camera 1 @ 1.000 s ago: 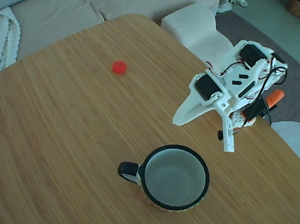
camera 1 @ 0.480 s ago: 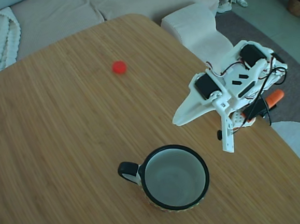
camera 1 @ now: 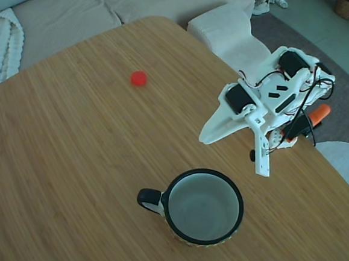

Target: Grasp a red cap and put it in the cup.

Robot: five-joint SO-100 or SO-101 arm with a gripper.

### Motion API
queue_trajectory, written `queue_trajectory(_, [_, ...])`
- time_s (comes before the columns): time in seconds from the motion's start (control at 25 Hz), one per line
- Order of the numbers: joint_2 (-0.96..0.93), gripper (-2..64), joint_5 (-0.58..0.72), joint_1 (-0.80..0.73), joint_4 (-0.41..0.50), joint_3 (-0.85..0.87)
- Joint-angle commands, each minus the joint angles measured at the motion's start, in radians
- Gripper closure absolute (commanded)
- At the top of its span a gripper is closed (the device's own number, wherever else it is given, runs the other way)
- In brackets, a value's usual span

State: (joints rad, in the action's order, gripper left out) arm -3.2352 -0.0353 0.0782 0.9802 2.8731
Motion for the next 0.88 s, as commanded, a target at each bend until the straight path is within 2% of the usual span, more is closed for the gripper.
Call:
queue_trajectory(0.0, [-0.008,59.0,-0.002,0.011,-0.003,-0.025])
queue_trajectory(0.2, [-0.006,59.0,-0.002,0.017,0.005,-0.057])
queue_trajectory(0.48, [0.003,58.9,0.0,0.067,0.066,-0.175])
queue_trajectory(0.68, [0.161,58.9,0.0,0.069,0.061,-0.341])
queue_trajectory(0.84, [0.311,58.9,0.0,0.135,0.063,-0.518])
